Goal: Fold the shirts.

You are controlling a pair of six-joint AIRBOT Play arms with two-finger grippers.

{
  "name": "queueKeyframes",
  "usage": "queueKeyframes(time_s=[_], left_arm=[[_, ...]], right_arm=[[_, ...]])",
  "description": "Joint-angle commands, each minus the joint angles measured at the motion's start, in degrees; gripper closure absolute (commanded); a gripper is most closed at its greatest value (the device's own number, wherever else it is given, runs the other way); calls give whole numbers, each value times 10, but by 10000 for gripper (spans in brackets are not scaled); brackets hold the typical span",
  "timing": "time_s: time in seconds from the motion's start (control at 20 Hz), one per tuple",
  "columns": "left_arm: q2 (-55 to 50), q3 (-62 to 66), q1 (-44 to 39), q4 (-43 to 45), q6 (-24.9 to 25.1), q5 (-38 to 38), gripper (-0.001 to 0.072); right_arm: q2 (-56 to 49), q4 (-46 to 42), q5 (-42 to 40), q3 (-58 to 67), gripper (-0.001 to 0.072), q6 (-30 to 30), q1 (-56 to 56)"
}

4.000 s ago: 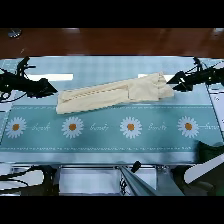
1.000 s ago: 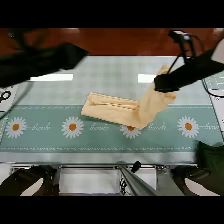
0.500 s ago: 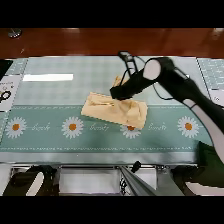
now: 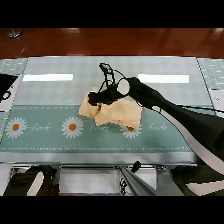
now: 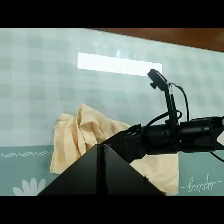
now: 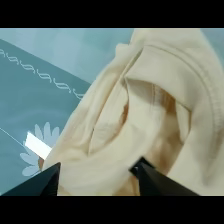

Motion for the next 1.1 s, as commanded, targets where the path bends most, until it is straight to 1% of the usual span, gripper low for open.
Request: queueKeyframes(time_s=[0.0,0.1,0.15,0.2,0.25,0.3,0.35,0.4,0.45,0.5,0.55,0.6,0.65,0.7,0.75,0.9,1.05], left_arm=[[0,-26,0,-2,1,-2,687],[0,-48,0,-2,1,8,687],[0,-54,0,-2,1,16,687],[0,-59,0,-2,1,26,687],[-1,-59,0,-2,1,34,687],[-1,-59,0,-2,1,41,687],[-1,-59,0,-2,1,42,687],[-1,-59,0,-2,1,41,687],[0,-59,0,-2,1,41,687],[-1,-59,0,-2,1,40,687],[-1,-59,0,-2,1,41,687],[-1,-59,0,-2,1,43,687],[-1,-59,0,-2,1,42,687],[-1,-59,0,-2,1,42,687],[0,-59,0,-2,1,42,687],[-1,-59,0,-4,1,42,687],[-1,-59,0,-4,1,42,687]], right_arm=[[29,-12,53,1,156,-20,-28],[74,-132,176,1,157,-21,-64],[98,-229,253,1,159,-21,-82],[116,-336,327,0,176,-21,-98],[134,-444,386,-9,178,-25,-117],[154,-496,406,-32,194,-26,-142],[179,-485,396,-71,211,-25,-179],[204,-423,369,-123,210,-25,-223],[223,-336,335,-177,202,-29,-263],[238,-221,293,-238,112,-53,-301],[246,-102,251,-293,104,-88,-328],[247,9,218,-340,101,-136,-346],[242,94,180,-380,101,-174,-354],[237,137,149,-408,101,-193,-354],[229,157,125,-426,101,-202,-353],[200,198,114,-437,101,-245,-353],[178,258,82,-437,102,-279,-353]])
